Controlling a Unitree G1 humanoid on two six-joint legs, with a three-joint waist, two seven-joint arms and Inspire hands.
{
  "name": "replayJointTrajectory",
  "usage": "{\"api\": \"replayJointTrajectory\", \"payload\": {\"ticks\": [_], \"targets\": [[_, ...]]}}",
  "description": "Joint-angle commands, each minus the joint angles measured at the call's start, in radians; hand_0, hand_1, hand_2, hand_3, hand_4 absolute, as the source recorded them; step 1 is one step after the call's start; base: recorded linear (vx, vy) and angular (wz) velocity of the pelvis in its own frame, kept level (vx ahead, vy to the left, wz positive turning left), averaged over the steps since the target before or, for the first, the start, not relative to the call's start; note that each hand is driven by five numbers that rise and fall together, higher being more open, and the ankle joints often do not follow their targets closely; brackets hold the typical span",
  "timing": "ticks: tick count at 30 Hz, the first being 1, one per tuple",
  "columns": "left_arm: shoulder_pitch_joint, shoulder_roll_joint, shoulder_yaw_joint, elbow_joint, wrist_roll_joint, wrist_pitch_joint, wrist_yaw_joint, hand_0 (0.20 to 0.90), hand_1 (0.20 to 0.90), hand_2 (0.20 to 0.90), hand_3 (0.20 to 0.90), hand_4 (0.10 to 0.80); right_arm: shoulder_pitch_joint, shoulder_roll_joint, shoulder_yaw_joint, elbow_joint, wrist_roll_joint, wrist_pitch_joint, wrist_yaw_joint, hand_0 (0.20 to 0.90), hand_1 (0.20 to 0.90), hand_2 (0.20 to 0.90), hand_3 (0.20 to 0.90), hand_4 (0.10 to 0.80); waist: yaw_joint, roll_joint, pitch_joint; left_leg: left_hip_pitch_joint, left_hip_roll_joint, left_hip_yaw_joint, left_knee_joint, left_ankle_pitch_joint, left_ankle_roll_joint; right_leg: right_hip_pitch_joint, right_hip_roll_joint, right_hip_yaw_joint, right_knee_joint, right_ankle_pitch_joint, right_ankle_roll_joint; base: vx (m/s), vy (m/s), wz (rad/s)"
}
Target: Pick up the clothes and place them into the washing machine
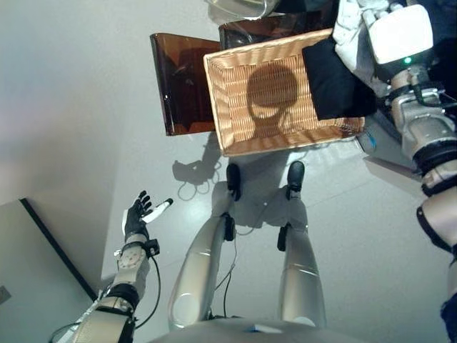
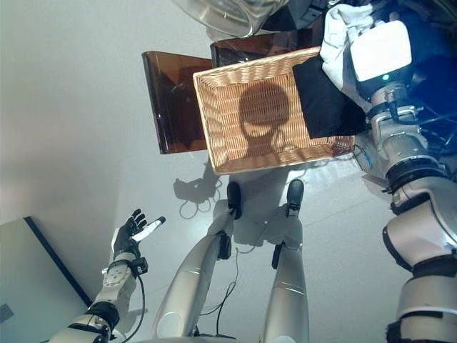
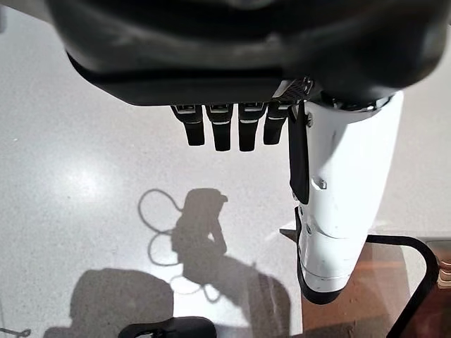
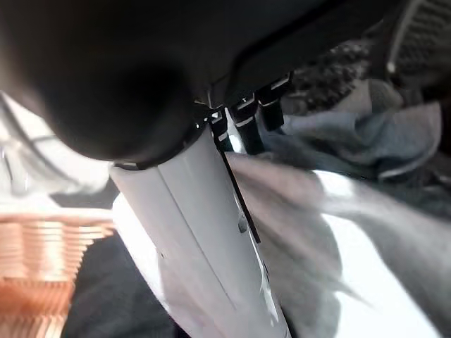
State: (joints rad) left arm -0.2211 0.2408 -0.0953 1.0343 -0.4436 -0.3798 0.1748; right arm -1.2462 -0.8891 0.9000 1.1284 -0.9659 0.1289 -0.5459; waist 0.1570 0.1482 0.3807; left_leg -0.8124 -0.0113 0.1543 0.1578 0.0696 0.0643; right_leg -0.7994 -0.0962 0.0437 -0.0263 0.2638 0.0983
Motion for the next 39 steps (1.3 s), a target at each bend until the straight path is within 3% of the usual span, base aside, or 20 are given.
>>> {"api": "replayJointTrajectory", "payload": {"ticks": [1, 15, 16, 17, 18, 35, 39], "targets": [[0.033, 0.062, 0.004, 0.052, -0.048, -0.04, 0.026, 0.9, 0.9, 0.9, 0.9, 0.8, -0.186, -0.067, 0.058, 0.06, -0.031, 0.08, -0.021, 0.9, 0.9, 0.9, 0.9, 0.8, 0.065, 0.03, -0.019, 0.112, 0.022, -0.053, -0.245, 0.101, -0.131, 0.058, 0.055, -0.045, 0.023, -0.082, -0.006, 0.0, 0.0, 0.0], [0.03, 0.067, -0.011, 0.051, -0.072, -0.044, 0.036, 0.9, 0.9, 0.9, 0.9, 0.8, -0.334, -0.022, 0.18, 0.206, 0.001, 0.089, -0.001, 0.9, 0.9, 0.9, 0.9, 0.8, 0.08, 0.05, 0.011, 0.085, 0.021, -0.065, -0.245, 0.118, -0.136, 0.024, 0.052, -0.045, 0.023, -0.068, -0.005, -0.003, -0.003, 0.01], [0.03, 0.067, -0.009, 0.051, -0.073, -0.044, 0.037, 0.9, 0.9, 0.9, 0.9, 0.8, -0.335, -0.021, 0.185, 0.206, 0.0, 0.089, 0.001, 0.711, 0.711, 0.711, 0.711, 0.665, 0.081, 0.051, 0.012, 0.083, 0.021, -0.065, -0.245, 0.119, -0.137, 0.021, 0.052, -0.044, 0.023, -0.067, -0.005, 0.0, 0.0, 0.0], [0.029, 0.067, -0.009, 0.05, -0.074, -0.045, 0.038, 0.9, 0.9, 0.9, 0.9, 0.8, -0.34, -0.02, 0.186, 0.206, 0.001, 0.087, 0.0, 0.373, 0.373, 0.373, 0.373, 0.424, 0.081, 0.051, 0.012, 0.081, 0.021, -0.065, -0.245, 0.119, -0.137, 0.019, 0.052, -0.044, 0.023, -0.067, -0.005, 0.0, 0.0, 0.0], [0.029, 0.067, -0.008, 0.05, -0.074, -0.046, 0.038, 0.9, 0.9, 0.9, 0.9, 0.8, -0.34, -0.02, 0.188, 0.204, 0.001, 0.086, -0.001, 0.2, 0.2, 0.2, 0.2, 0.3, 0.082, 0.052, 0.013, 0.08, 0.02, -0.065, -0.245, 0.119, -0.138, 0.018, 0.051, -0.045, 0.024, -0.067, -0.005, 0.0, 0.0, 0.0], [0.031, 0.064, -0.002, 0.054, -0.071, -0.046, 0.045, 0.9, 0.9, 0.9, 0.9, 0.8, -0.307, -0.006, 0.113, 0.17, 0.083, 0.064, -0.003, 0.2, 0.2, 0.2, 0.2, 0.3, 0.074, 0.058, 0.013, 0.079, 0.019, -0.058, -0.245, 0.117, -0.136, 0.01, 0.053, -0.043, 0.039, -0.072, -0.006, 0.003, 0.001, 0.02], [0.035, 0.066, 0.0, 0.059, -0.069, -0.04, 0.046, 0.9, 0.9, 0.9, 0.9, 0.8, -0.29, -0.005, 0.059, 0.211, 0.171, 0.046, 0.004, 0.2, 0.2, 0.2, 0.2, 0.3, 0.075, 0.063, 0.011, 0.084, 0.02, -0.056, -0.245, 0.116, -0.136, 0.014, 0.054, -0.042, 0.041, -0.075, -0.007, 0.0, 0.0, 0.0]]}}
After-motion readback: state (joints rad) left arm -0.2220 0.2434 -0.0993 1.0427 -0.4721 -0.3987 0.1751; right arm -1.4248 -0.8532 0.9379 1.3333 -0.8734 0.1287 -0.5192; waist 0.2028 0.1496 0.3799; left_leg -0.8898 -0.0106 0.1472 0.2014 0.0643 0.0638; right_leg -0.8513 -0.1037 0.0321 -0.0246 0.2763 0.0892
